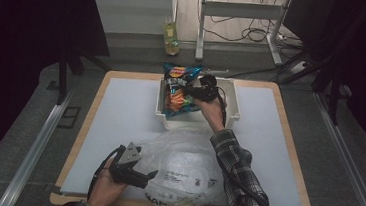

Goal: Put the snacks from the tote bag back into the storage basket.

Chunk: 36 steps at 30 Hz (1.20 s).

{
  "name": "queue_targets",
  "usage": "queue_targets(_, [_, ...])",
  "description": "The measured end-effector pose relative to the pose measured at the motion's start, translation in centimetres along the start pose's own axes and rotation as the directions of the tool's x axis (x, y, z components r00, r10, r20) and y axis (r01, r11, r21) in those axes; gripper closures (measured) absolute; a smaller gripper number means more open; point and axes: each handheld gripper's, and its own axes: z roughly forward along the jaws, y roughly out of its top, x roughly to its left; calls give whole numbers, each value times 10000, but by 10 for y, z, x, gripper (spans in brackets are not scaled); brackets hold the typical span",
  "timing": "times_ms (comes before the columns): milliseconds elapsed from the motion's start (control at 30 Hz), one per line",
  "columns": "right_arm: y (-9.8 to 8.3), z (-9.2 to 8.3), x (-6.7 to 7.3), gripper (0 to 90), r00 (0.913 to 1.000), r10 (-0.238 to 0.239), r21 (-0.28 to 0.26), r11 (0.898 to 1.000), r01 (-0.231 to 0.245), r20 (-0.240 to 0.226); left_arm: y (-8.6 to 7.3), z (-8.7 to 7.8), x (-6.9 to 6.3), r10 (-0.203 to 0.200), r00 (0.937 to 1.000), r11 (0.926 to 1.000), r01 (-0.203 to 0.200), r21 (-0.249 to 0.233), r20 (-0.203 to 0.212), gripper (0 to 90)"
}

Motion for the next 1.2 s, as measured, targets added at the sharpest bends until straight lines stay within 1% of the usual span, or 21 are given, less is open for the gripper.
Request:
queue_targets(33, [-1,0,-1,791,10000,-10,57,10000,10,76,0,0,0,1,10000,10000,-1,2,-3,27])
queue_targets(133, [-3,1,-3,780,9999,81,95,9999,-82,95,0,0,0,7,10000,10000,-7,29,-4,27])
queue_targets(267, [-4,2,-5,738,9987,-29,295,9996,14,507,0,1,0,7,10000,10000,-7,37,-4,27])
queue_targets(300, [-5,3,-5,725,9972,-160,402,9991,131,726,0,1,0,5,10000,10000,-5,37,-6,27])
queue_targets(367, [-6,3,-6,705,9956,-249,534,9984,201,902,0,1,-1,16,10000,10000,-16,53,-13,27])
queue_targets(467, [-7,4,-7,652,9927,-235,734,9972,148,1181,0,1,0,20,10000,10000,-20,74,-17,27])
queue_targets(567, [-6,4,-5,575,9885,-352,882,9959,223,1468,0,1,0,0,9999,9999,1,107,-135,23])
queue_targets(633, [-4,4,-4,529,9860,-455,1004,9945,295,1601,0,1,0,-76,9999,9999,77,68,-114,19])
queue_targets(767, [-3,4,-2,498,9871,-499,1055,9938,340,1524,0,1,0,-68,9999,10000,69,28,-145,16])
queue_targets(933, [-2,3,1,441,9857,-733,1219,9910,549,1517,0,1,0,-80,9999,10000,81,20,-133,12])
queue_targets(967, [-2,3,1,430,9862,-733,1334,9896,535,1481,0,1,1,-85,9999,10000,85,14,-126,11])
queue_targets(1100, [-1,2,3,395,9873,-741,1380,9889,546,1404,0,1,1,-113,9999,9999,112,-17,-108,8])
queue_targets(1200, [0,4,3,366,9881,-714,1561,9865,498,1364,0,1,1,-129,9999,9999,129,-38,-73,7])
